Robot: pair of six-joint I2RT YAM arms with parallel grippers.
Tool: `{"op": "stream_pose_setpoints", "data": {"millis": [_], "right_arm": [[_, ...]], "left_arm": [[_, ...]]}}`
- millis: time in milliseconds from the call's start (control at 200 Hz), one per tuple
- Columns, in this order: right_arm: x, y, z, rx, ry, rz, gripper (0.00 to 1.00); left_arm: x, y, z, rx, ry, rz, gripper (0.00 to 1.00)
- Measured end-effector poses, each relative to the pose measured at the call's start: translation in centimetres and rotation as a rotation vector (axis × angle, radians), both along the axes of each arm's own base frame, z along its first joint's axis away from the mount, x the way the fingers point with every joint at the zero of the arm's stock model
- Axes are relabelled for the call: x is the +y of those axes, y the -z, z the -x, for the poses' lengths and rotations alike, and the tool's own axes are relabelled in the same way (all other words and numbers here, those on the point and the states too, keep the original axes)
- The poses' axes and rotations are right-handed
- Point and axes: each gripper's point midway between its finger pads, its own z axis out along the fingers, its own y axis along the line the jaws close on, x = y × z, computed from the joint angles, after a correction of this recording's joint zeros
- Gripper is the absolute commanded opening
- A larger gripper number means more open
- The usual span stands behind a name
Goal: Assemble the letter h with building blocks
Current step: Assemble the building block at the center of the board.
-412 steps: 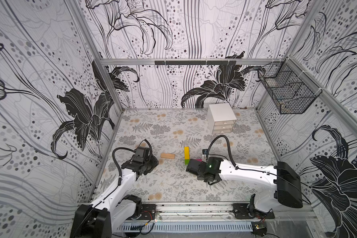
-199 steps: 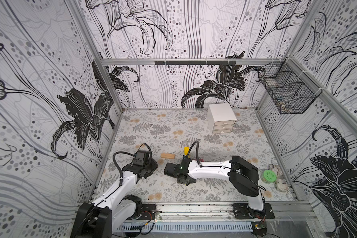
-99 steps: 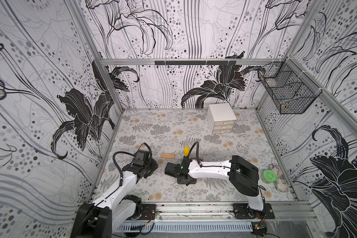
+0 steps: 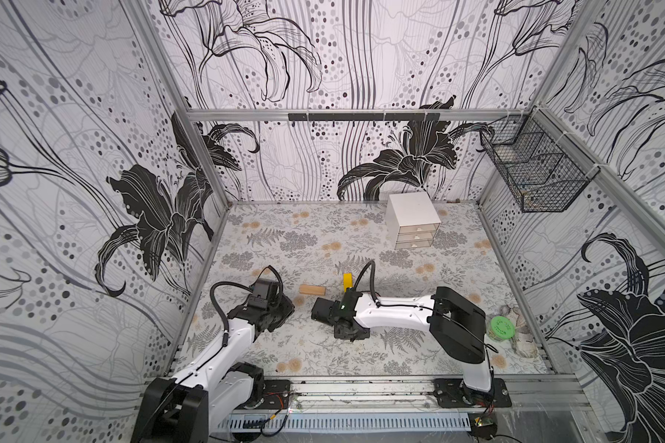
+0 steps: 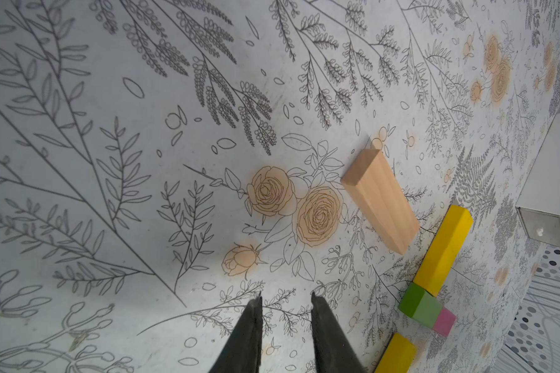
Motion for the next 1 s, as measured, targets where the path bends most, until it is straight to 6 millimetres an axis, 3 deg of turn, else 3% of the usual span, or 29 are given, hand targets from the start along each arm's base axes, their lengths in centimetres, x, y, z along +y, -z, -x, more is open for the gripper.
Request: {"op": "stream_pose_setpoints", "data": {"millis": [130,761,1001], "right_arm": [[0.1,-0.4,-0.7,-0.001,-0.003,-0.01,0.24],[2.3,-1.6,-0.3,0.028,-0.031,-0.081,0.24],[2.3,-1.5,-0.2,0.037,-0.034,-0.079,0.24]], "left_arm": [[0.0,0.0,0.0,0.0,0.0,-0.001,0.29],[0.0,-0.4,0.0,-0.015,0.003,-0.001,0.29],[0.0,-0.3,0.0,-0.01,0.003,-0.002,0.29]]}}
